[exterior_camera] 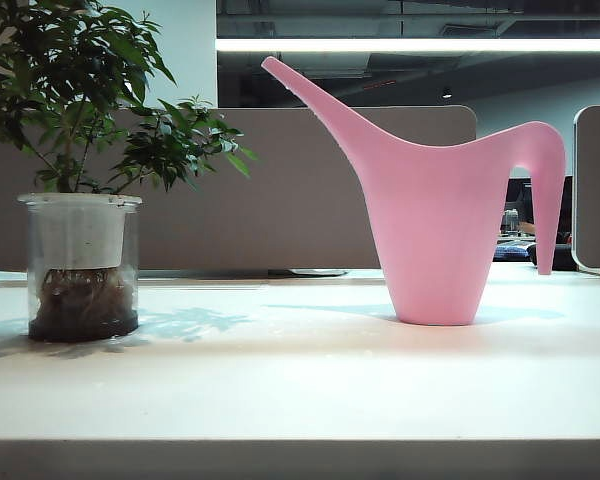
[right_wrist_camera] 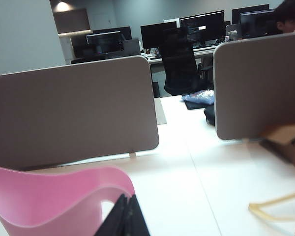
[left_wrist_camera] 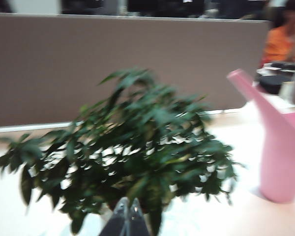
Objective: Pick up the watering can from the table, water the potted plant, and put the can back.
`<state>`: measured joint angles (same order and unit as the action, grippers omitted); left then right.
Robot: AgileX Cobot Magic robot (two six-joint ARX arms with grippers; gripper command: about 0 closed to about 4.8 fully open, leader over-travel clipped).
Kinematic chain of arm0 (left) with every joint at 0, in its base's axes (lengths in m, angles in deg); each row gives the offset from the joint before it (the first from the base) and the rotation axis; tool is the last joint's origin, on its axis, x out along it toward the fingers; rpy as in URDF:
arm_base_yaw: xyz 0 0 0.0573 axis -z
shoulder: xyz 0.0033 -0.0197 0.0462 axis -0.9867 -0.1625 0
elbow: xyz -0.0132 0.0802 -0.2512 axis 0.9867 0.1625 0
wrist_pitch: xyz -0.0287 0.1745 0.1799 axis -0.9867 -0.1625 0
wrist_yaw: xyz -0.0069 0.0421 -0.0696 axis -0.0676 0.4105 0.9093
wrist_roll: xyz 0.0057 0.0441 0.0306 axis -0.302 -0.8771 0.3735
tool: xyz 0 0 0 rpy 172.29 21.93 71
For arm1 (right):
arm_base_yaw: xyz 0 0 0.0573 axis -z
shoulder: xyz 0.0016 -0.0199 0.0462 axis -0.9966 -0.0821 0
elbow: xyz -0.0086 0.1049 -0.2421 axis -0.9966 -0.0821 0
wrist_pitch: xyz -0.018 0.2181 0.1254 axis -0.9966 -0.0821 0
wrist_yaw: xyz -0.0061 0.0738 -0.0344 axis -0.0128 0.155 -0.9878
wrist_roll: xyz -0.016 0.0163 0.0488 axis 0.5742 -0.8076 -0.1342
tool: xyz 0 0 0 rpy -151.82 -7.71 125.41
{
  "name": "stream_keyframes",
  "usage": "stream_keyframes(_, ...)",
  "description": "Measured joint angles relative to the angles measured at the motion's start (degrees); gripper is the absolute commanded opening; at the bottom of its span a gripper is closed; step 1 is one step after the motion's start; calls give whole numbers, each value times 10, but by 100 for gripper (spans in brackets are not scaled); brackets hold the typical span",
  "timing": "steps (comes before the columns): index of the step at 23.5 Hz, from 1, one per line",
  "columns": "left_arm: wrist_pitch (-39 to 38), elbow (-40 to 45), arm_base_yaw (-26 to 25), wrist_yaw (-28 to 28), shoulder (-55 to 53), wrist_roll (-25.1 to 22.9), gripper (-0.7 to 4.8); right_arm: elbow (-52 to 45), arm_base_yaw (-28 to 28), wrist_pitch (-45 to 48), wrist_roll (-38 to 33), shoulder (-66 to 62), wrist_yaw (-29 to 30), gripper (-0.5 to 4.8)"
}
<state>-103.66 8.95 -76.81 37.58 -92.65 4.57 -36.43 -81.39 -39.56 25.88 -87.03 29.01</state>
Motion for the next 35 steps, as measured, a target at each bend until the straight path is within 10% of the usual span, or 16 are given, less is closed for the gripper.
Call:
stream_keyframes(16, -337, -254, 79, 41, -72, -2, -5, 130, -38, -69, 89, -336, -15, 6)
stream_keyframes(21, -338, -254, 79, 50, -74, -2, -5, 131, -37, -75, 87, -392, 35, 366)
stream_keyframes(35, -338, -254, 80, 50, -73, -6, -5, 119, -37, 45, 56, -524, 56, 429)
